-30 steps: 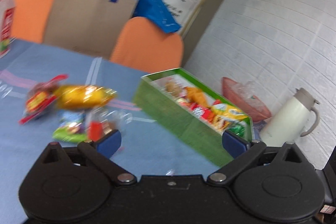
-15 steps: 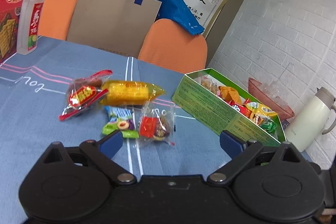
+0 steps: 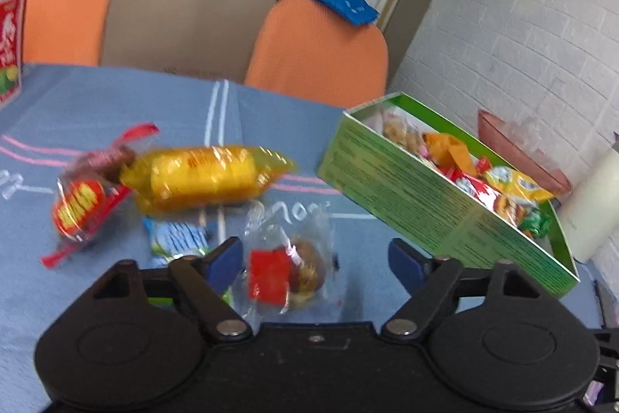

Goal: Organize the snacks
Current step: 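Grasp the clear candy packet with the left gripper while the right gripper grasps the red-wrapped candy, then carry both candies over the green box and open both grippers to drop them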

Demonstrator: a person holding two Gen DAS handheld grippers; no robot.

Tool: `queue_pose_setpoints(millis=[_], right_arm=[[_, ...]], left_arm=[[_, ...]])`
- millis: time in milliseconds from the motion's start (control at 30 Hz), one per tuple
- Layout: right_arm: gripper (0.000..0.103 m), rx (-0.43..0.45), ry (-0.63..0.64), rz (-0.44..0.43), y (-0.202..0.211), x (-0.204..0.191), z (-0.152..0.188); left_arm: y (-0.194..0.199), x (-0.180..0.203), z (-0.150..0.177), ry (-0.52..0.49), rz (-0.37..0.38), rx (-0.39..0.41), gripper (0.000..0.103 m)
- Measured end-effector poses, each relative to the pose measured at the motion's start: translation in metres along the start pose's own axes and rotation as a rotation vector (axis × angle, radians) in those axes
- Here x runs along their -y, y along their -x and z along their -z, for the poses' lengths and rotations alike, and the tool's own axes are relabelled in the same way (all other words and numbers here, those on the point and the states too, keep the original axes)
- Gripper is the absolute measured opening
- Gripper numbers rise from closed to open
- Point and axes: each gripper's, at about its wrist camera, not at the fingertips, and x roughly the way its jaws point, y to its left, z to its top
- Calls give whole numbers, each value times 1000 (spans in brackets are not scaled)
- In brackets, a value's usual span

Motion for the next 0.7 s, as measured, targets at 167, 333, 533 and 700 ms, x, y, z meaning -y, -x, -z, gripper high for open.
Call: queue_pose_setpoints(millis=[167,333,533,700], right_arm=[[44,-10,-10,0,-5,5,2],[44,-16,-17,-6,-7,3,4],[37,-17,-3,0,-7,0,4],[36,36,-17,-4,5,3,-4]], left_arm=[[-2,7,4,2,0,0,103],[-10,5,-2,31,-15,13,103],[-16,0,1,63,-1,-16,71],[4,20,-4,29,70,19,70]])
